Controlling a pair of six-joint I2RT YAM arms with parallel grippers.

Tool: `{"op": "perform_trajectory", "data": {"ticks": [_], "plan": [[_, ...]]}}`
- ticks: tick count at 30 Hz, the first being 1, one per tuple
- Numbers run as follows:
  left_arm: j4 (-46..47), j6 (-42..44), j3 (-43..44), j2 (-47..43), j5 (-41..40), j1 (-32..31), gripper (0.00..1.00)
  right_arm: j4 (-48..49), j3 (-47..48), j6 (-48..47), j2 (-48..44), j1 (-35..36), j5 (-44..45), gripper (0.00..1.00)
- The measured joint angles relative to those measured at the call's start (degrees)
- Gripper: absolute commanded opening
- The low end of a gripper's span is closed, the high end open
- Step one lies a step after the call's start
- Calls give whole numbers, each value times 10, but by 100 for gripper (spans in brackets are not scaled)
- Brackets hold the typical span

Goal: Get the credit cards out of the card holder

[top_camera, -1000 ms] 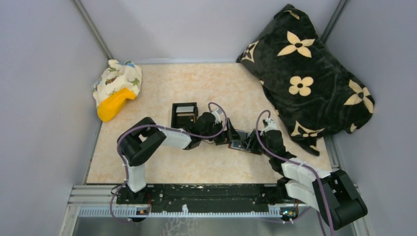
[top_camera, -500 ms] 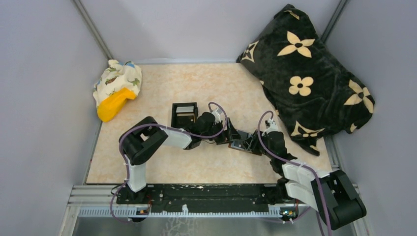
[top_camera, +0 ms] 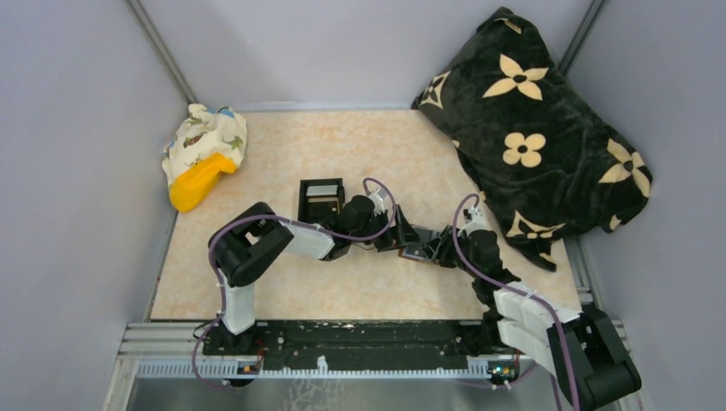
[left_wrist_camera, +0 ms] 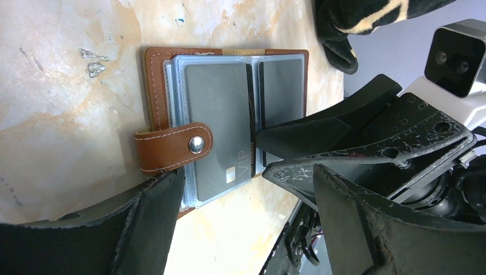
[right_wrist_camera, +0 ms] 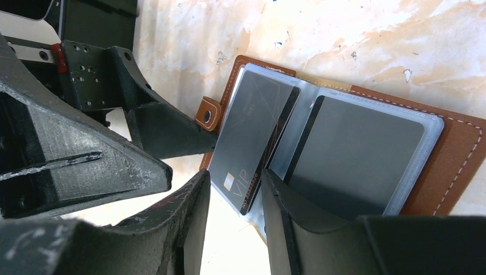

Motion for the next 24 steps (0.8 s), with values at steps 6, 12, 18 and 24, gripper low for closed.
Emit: {"op": "perform_trajectory", "data": {"ticks": [6, 12, 18, 24], "plan": [[0, 0, 0, 0, 1, 0, 89, 22, 0, 3, 33, -3, -6, 17], [0, 0, 0, 0, 1, 1, 89, 32, 0, 4, 42, -7, -3, 0], [0, 0, 0, 0, 2, 1, 89, 25, 0, 5, 28, -7, -3, 0], [1, -3, 0, 0, 2, 1, 88, -14, 0, 4, -9, -7, -4, 0]]}}
